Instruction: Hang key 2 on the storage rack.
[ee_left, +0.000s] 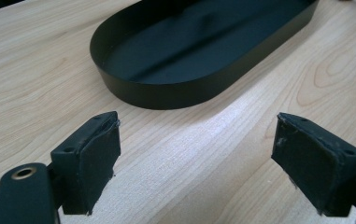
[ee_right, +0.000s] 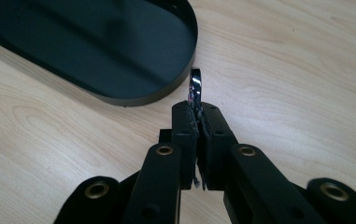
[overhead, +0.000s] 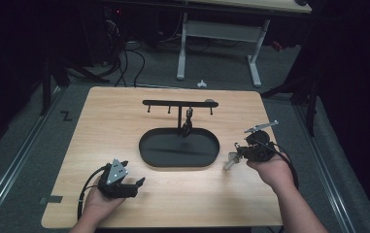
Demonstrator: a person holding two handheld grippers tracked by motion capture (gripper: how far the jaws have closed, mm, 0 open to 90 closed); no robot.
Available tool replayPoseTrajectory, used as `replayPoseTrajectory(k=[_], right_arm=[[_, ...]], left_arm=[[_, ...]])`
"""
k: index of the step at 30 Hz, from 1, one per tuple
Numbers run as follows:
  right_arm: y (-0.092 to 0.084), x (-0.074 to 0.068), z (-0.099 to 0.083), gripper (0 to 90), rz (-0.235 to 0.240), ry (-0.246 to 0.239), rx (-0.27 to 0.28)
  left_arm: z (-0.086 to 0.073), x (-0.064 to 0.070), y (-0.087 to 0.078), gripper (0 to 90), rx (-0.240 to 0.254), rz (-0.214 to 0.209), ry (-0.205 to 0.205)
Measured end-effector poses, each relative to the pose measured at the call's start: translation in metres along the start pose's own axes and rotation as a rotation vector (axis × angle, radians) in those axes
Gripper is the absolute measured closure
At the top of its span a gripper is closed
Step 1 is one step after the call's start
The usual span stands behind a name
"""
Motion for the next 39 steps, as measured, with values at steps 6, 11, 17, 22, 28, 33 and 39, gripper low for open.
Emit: replayPoseTrajectory(k=[6,11,17,22,28,33,39], right_arm=[[-0.007,-0.007,0.009,86.2,0.004,-0.03,0.023],[-0.01,-0.013,0.012,86.2,0.019,-0.04,0.037],[-0.019,-0.016,0.018,86.2,0.02,-0.055,0.052],[-0.027,-0.018,0.028,86.2,0.015,-0.074,0.07],[-0.027,-0.024,0.04,86.2,0.023,-0.09,0.077],[-0.024,-0.029,0.052,86.2,0.028,-0.107,0.085],[-0.016,-0.032,0.066,86.2,0.048,-0.105,0.082]], left_arm=[[-0.001,-0.003,-0.001,15.7,-0.006,0.013,0.007],[-0.002,-0.002,-0.003,15.6,-0.003,0.013,-0.001],[-0.005,-0.004,-0.002,15.5,-0.005,0.016,-0.019],[-0.005,-0.005,-0.005,15.4,0.0,0.021,-0.018],[-0.006,-0.006,-0.005,15.4,-0.003,0.017,-0.023],[-0.006,-0.006,-0.005,15.4,-0.004,0.022,-0.016],[-0.007,-0.007,-0.006,15.4,-0.003,0.02,-0.03]])
Point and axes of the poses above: each handheld gripper's, and its own axes: y roughly forward along the jaws, z roughly out of its top, x roughly to its right, the point moved 7 cm from there along y, roughly forward along the jaws, and after that the axes turned 6 degrees about -x, right-handed, at the moved point
